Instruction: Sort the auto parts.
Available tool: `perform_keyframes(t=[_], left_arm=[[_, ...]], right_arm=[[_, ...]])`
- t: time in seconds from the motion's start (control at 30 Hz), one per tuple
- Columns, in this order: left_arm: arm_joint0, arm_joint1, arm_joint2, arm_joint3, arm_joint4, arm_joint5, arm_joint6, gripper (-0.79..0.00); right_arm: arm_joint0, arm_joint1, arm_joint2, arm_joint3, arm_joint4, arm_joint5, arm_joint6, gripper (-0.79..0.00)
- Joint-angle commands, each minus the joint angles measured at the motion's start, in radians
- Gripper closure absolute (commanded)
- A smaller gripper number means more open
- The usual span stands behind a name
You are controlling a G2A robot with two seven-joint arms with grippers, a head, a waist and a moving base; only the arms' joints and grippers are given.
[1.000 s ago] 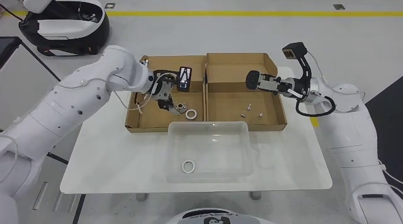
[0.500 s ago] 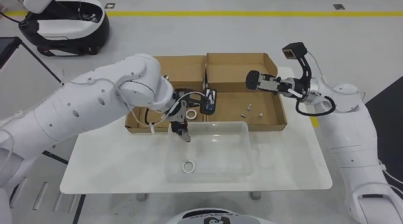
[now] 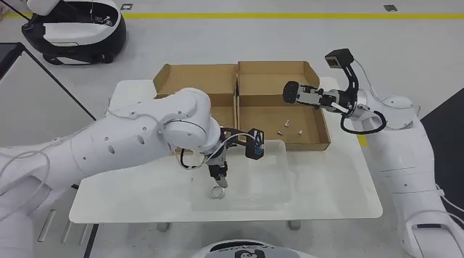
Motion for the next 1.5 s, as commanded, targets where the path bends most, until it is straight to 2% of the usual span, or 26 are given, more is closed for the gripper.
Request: perform_keyframes(t=[0.0,0.3,0.37,0.7,0.83,0.93,1.1,1.2,1.37,1.47], left_arm=[[0.005,-0.008,0.000,0.009,-0.008,-0.013,0.013,-0.785],[-0.006,-0.014,0.000,-0.002,-0.003,-0.011,0.011,-0.785],[0.019,-0.014,0.000,-0.010,0.019,-0.022,0.025,-0.785],[0.121,-0.020,0.000,-0.029,0.132,0.042,-0.041,-0.785],[0.136,-0.020,0.000,0.007,0.160,-0.006,0.007,-0.785],[0.149,-0.017,0.000,0.020,0.188,-0.024,0.025,-0.677],[0.186,-0.018,0.000,0.031,0.222,-0.019,0.019,-0.582],[0.207,-0.018,0.000,0.033,0.246,-0.022,0.022,-0.542],[0.245,-0.016,0.000,0.035,0.269,-0.035,0.036,-0.551],[0.267,-0.012,0.000,0.037,0.287,-0.026,0.027,-0.529]], right_arm=[[0.000,0.000,0.000,0.000,0.000,0.000,0.000,-0.785],[0.000,0.000,0.000,0.000,0.000,0.000,0.000,-0.785],[0.000,0.000,0.000,0.000,0.000,0.000,0.000,-0.785],[0.000,0.000,0.000,0.000,0.000,0.000,0.000,-0.785],[0.000,0.000,0.000,0.000,0.000,0.000,0.000,-0.785],[0.000,0.000,0.000,0.000,0.000,0.000,0.000,-0.785],[0.000,0.000,0.000,0.000,0.000,0.000,0.000,-0.785],[0.000,0.000,0.000,0.000,0.000,0.000,0.000,-0.785],[0.000,0.000,0.000,0.000,0.000,0.000,0.000,-0.785],[0.000,0.000,0.000,0.000,0.000,0.000,0.000,-0.785]])
